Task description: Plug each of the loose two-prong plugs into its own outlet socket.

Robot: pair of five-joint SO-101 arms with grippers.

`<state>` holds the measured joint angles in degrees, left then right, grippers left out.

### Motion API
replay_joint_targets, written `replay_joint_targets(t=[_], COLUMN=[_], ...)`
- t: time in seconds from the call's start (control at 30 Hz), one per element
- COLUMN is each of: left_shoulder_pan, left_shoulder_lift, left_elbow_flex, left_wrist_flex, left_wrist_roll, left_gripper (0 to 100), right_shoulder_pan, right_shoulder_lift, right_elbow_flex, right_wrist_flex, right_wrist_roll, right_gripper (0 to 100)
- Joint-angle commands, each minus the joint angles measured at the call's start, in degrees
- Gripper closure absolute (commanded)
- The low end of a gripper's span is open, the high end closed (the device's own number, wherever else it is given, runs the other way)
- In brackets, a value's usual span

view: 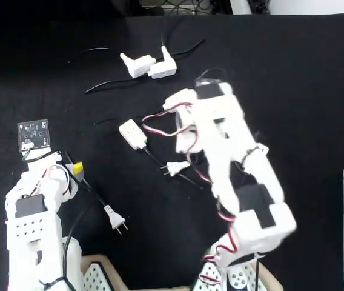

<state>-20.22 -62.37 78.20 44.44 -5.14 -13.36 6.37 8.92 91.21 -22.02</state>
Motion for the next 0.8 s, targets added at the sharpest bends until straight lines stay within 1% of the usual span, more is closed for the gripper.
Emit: replay_joint_targets(t=[0.0,0.1,0.17,0.23,0.3,0.47,0.67,0.77], left_shoulder_pan=[-0.2,-0.2,-0.2,-0.2,-0.2,-0.2,-0.2,-0.2], left_shoulder_lift=[-0.7,-0.7,-0.7,-0.7,-0.7,-0.7,-0.7,-0.7], left_elbow_flex=[-0.3,-0.3,-0.3,-0.3,-0.3,-0.3,-0.3,-0.3], left_wrist_flex=[-1.1,-1.1,-1.1,-1.1,-1.1,-1.1,-1.1,-1.1], left_wrist_roll=[0.2,0.2,0.2,0.2,0.2,0.2,0.2,0.2], left_gripper=[73,73,73,73,73,73,73,73], right_shoulder_pan=[0.9,0.9,0.9,0.0,-1.7,-5.6,-5.9,-5.9], right_shoulder_lift=[-6.1,-6.5,-6.5,-6.5,-6.5,-6.5,-6.4,-3.9], right_elbow_flex=[2.9,6.8,9.3,11.9,14.1,16.5,16.5,16.3], right_wrist_flex=[-2.6,-7.9,-10.9,-13.8,-16.4,-22.0,-26.8,-28.2], right_wrist_roll=[0.8,0.4,-0.4,-4.0,-6.2,-10.1,-13.6,-14.2], right_gripper=[98.3,96.2,90.1,83.7,79.9,79.1,79.0,79.0])
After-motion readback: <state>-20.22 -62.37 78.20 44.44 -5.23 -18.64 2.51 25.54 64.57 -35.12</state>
